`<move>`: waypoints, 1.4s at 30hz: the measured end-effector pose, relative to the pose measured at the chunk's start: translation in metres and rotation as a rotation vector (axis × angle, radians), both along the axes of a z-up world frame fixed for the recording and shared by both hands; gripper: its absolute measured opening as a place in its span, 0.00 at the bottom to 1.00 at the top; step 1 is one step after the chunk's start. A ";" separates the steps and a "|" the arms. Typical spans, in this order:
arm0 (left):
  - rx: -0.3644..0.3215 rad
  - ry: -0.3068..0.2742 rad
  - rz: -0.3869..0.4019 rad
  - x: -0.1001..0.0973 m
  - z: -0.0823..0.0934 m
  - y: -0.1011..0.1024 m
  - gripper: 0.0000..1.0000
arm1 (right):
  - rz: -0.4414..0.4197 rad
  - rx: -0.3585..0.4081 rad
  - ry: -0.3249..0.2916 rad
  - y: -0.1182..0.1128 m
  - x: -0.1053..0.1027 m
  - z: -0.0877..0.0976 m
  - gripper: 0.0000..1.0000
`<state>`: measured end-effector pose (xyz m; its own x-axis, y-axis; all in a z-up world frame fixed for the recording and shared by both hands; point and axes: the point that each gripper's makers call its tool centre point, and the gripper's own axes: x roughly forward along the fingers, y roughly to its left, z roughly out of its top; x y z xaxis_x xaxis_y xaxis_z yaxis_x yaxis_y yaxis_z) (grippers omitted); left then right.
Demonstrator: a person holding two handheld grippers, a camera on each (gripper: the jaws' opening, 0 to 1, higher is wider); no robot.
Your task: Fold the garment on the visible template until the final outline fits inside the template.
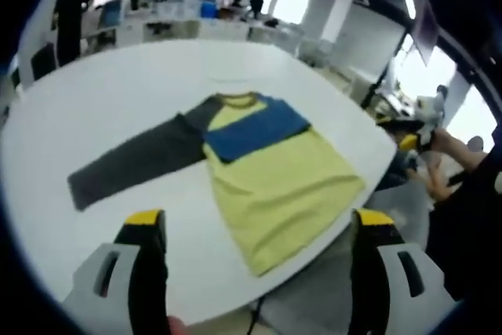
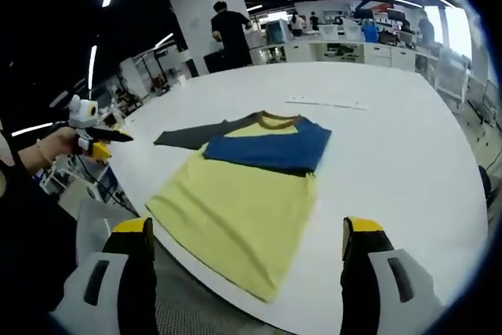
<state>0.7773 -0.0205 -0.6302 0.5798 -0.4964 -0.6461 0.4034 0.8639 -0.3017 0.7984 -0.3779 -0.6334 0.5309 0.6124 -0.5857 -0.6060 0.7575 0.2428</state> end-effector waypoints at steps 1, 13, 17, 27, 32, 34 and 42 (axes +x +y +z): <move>-0.010 0.000 0.012 0.002 0.000 0.003 0.93 | -0.003 0.001 0.003 0.000 0.000 -0.001 1.00; -0.043 -0.014 0.126 0.034 -0.006 0.049 0.93 | -0.005 -0.010 0.027 0.013 0.009 -0.011 1.00; -0.049 -0.020 0.155 0.045 -0.013 0.067 0.94 | 0.001 -0.016 0.036 0.019 0.012 -0.014 1.00; -0.035 -0.004 0.208 0.056 -0.025 0.098 0.93 | 0.000 -0.025 0.056 0.026 0.016 -0.022 1.00; -0.024 -0.003 0.236 0.064 -0.031 0.114 0.92 | -0.005 -0.027 0.071 0.030 0.015 -0.028 1.00; -0.001 -0.014 0.249 0.069 -0.033 0.123 0.91 | -0.002 -0.025 0.076 0.032 0.015 -0.029 1.00; 0.048 -0.009 0.288 0.087 -0.045 0.153 0.90 | -0.009 -0.019 0.082 0.040 0.022 -0.031 1.00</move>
